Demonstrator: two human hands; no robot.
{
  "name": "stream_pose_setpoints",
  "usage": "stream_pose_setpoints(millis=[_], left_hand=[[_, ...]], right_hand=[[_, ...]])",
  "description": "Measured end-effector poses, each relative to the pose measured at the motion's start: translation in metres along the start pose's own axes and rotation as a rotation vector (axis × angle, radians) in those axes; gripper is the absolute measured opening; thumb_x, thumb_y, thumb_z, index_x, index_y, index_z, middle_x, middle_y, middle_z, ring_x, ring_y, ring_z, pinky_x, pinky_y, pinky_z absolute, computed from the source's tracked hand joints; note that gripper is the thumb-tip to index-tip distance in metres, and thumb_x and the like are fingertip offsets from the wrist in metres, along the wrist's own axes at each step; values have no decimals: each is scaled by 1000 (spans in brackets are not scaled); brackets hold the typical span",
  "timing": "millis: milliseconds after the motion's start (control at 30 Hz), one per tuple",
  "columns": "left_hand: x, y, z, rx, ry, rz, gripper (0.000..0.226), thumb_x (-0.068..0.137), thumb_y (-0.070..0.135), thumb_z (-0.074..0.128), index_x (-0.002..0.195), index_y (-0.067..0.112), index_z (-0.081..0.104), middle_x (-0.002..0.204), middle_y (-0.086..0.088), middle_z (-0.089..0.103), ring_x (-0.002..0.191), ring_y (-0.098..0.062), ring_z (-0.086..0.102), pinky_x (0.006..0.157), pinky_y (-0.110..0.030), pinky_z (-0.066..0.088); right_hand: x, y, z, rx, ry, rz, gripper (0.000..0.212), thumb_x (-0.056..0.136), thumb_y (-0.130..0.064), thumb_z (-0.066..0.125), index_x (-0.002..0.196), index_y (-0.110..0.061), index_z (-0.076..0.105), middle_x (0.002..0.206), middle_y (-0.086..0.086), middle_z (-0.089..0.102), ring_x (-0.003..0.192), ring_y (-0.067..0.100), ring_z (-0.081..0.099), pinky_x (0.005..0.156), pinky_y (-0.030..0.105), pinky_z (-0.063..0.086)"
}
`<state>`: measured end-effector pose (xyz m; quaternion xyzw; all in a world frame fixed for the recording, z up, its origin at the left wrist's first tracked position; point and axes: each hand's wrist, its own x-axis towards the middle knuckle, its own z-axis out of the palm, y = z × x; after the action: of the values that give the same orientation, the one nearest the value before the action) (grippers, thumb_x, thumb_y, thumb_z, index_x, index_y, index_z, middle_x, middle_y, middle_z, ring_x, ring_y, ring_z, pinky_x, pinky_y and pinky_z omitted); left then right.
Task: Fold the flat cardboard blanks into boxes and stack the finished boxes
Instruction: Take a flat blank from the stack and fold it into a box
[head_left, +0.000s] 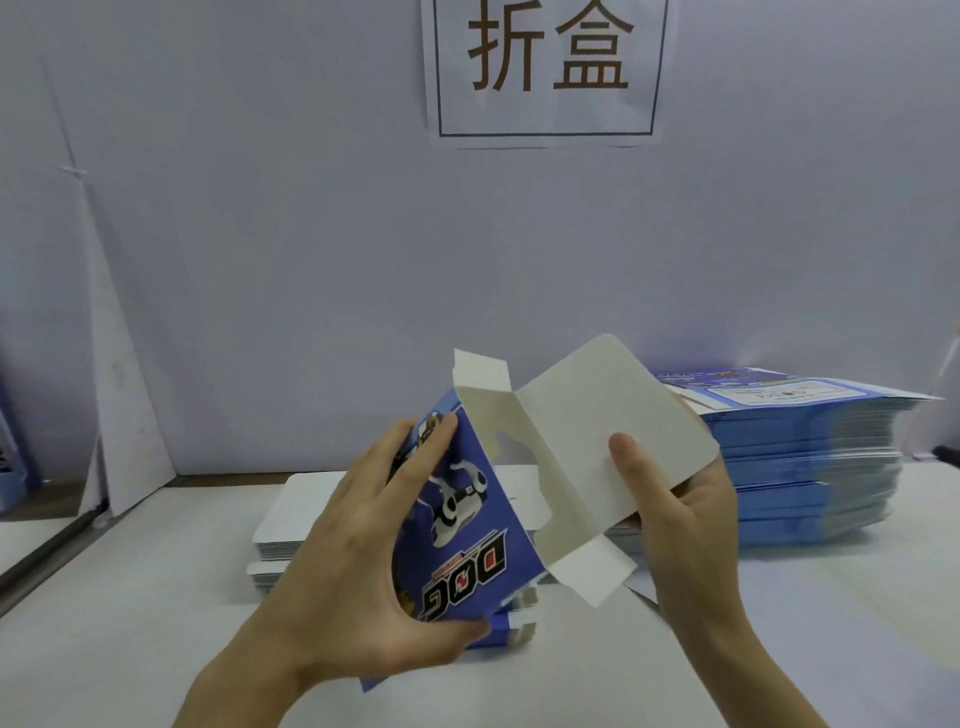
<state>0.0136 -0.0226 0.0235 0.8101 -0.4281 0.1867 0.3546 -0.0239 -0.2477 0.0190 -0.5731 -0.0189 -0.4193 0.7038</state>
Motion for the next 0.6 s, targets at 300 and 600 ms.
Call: stream_pose_setpoints(millis=[300, 600], left_hand=[[0, -3, 3, -34, -23, -22, 104, 52, 91, 57, 135, 71, -3, 136, 53, 11, 129, 19, 24, 75, 9, 35], [-1, -4, 4, 214, -23, 16, 113, 52, 85, 61, 144, 59, 0, 147, 39, 9, 132, 11, 25, 93, -15, 44]], right_hand=[[5, 9, -10, -37, -39, -139, 47, 90, -4, 62, 125, -35, 58, 105, -25, 68, 89, -5, 64, 61, 12, 52], [4, 9, -10, -128, -169, -197, 34, 88, -26, 57, 116, -42, 66, 116, -22, 69, 105, -4, 63, 82, 18, 54]])
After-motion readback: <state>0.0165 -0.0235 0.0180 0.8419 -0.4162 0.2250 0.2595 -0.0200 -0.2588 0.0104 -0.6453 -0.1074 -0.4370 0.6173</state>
